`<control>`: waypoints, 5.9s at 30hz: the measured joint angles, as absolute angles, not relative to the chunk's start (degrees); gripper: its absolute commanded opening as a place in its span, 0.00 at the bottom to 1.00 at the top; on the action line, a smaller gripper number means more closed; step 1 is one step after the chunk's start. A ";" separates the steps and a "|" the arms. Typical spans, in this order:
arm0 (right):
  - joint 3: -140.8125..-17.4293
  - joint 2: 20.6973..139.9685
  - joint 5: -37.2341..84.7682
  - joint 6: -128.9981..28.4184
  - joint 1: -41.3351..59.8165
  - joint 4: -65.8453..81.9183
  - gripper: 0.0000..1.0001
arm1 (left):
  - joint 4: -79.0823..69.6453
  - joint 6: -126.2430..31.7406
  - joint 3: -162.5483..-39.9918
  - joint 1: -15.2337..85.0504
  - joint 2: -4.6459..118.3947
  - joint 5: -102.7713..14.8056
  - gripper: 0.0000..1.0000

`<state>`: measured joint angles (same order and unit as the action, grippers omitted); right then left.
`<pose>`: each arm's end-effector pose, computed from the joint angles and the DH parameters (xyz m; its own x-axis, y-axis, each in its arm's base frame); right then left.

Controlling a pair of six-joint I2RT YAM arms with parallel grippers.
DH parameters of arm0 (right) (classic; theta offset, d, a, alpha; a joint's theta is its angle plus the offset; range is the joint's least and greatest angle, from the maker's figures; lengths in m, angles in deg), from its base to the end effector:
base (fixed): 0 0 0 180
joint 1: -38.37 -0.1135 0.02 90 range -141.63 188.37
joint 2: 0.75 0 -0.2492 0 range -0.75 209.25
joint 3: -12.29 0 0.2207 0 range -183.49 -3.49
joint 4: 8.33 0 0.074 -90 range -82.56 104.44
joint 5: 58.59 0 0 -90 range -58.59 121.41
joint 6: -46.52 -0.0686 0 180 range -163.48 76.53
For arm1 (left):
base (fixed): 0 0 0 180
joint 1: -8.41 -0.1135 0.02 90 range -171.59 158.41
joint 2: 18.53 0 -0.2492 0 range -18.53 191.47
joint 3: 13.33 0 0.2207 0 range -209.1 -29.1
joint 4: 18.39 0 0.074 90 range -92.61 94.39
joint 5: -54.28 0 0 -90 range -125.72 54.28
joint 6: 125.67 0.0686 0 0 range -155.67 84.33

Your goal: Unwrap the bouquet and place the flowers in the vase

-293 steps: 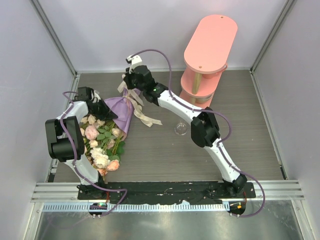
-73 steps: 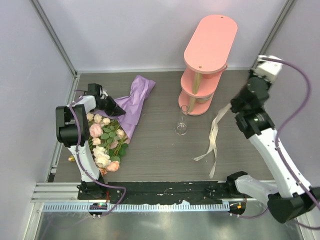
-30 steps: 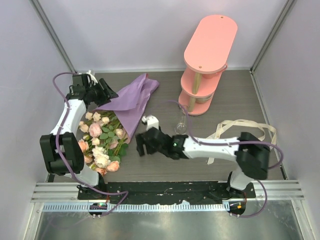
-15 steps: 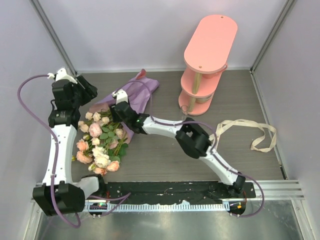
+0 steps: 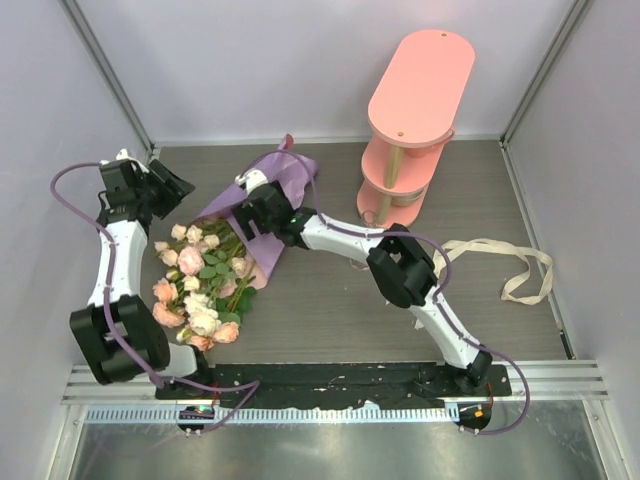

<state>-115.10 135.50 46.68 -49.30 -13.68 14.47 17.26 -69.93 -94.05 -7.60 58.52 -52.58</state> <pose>0.3447 0.4127 0.1783 -0.3843 -0.3337 -0.8608 -0.5869 0.8080 -0.0512 0.2966 0.0644 0.2965 -0.4053 -0.6768 -0.6146 -0.3093 0.7341 -0.6045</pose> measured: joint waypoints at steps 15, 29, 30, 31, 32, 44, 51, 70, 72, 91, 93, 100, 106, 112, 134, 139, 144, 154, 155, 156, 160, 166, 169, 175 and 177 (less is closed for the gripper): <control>-120.04 136.59 52.93 -39.57 -23.24 11.91 1.00 | 14.75 -72.99 -93.28 -8.43 62.92 -61.33 0.56; -128.69 146.67 60.73 -36.60 -24.04 14.07 0.99 | 13.46 -76.29 -93.98 -8.48 74.04 -65.90 0.53; -129.66 147.28 61.89 -36.23 -24.04 14.32 0.99 | 13.44 -76.47 -94.01 -8.48 75.27 -66.35 0.52; -130.57 147.78 63.29 -35.81 -24.07 14.38 0.99 | 13.44 -76.84 -94.01 -8.48 76.56 -66.88 0.51; -131.23 148.09 64.99 -35.40 -24.07 14.38 0.99 | 13.48 -77.23 -94.01 -8.48 77.91 -67.27 0.51; -124.34 145.20 75.96 -33.32 -21.88 11.65 0.93 | 14.62 -78.59 -95.38 -8.48 82.79 -69.50 0.44; -119.73 140.98 80.14 -33.26 -21.77 11.19 0.95 | 15.80 -78.50 -97.57 -8.48 86.79 -69.39 0.44; -93.02 118.78 88.07 -38.39 -21.29 5.99 1.00 | 17.31 -77.17 -98.33 -8.48 86.09 -67.47 0.95; -88.81 115.26 86.52 -38.04 -21.36 3.21 1.00 | 17.35 -76.95 -98.33 -8.50 85.39 -66.90 0.94; -78.49 106.69 79.85 -36.14 -23.61 -15.45 1.00 | 19.43 -73.52 -101.17 -12.63 84.18 -65.44 0.89; -78.64 106.54 77.58 -34.04 -26.03 -17.84 1.00 | 19.19 -73.54 -100.98 -12.26 83.25 -65.87 0.89; -96.41 114.06 67.00 -38.22 -25.47 -9.84 0.96 | 17.74 -73.04 -100.98 -8.83 82.44 -68.34 0.87; -108.80 123.89 68.77 -44.78 -16.26 2.08 0.70 | 17.74 -72.93 -100.98 -6.03 82.46 -69.87 0.85; -104.43 126.06 75.48 -50.00 -10.45 13.68 0.57 | 17.72 -73.19 -100.98 -5.85 82.46 -70.81 0.85; -136.87 151.82 72.66 -36.78 -6.52 11.58 0.36 | 17.00 -74.50 -100.80 -5.31 82.46 -72.26 0.85; -142.22 154.40 74.78 -31.88 -2.14 6.01 0.36 | 16.63 -74.74 -100.34 -5.04 82.46 -72.52 0.85; -145.79 156.52 75.00 -29.34 2.51 0.85 0.36 | 16.00 -75.55 -99.91 -4.87 82.46 -72.89 0.85; -146.27 158.34 68.75 -27.57 4.15 -3.83 0.38 | 15.52 -75.77 -99.45 -4.67 82.44 -73.06 0.86; -146.05 158.34 68.55 -26.87 3.47 -4.07 0.39 | 15.47 -75.77 -99.45 -4.67 82.44 -73.06 0.86; -145.94 158.34 68.53 -25.89 2.47 -3.98 0.39 | 15.43 -75.77 -99.45 -4.67 82.44 -73.06 0.86; -146.00 158.34 67.99 -23.42 -1.55 -5.14 0.42 | 15.17 -75.77 -99.36 -4.61 82.44 -73.09 0.86; -145.90 158.27 66.89 -22.33 -5.05 -5.01 0.51 | 15.17 -75.75 -99.21 -4.34 82.41 -73.11 0.86; -144.67 157.57 66.43 -22.53 -4.37 -4.48 0.56 | 15.17 -75.77 -99.12 -4.30 82.33 -73.20 0.87; -142.81 155.30 65.45 -22.33 -3.89 -0.07 0.71 | 14.99 -75.77 -99.12 -4.02 82.02 -73.44 0.89; -141.31 153.49 64.73 -21.56 -4.77 1.83 0.71 | 14.93 -75.75 -99.12 -3.97 81.89 -73.50 0.89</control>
<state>-141.31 153.49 64.73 -21.56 -4.77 1.83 14.93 -75.75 -99.12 -3.97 81.89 -73.50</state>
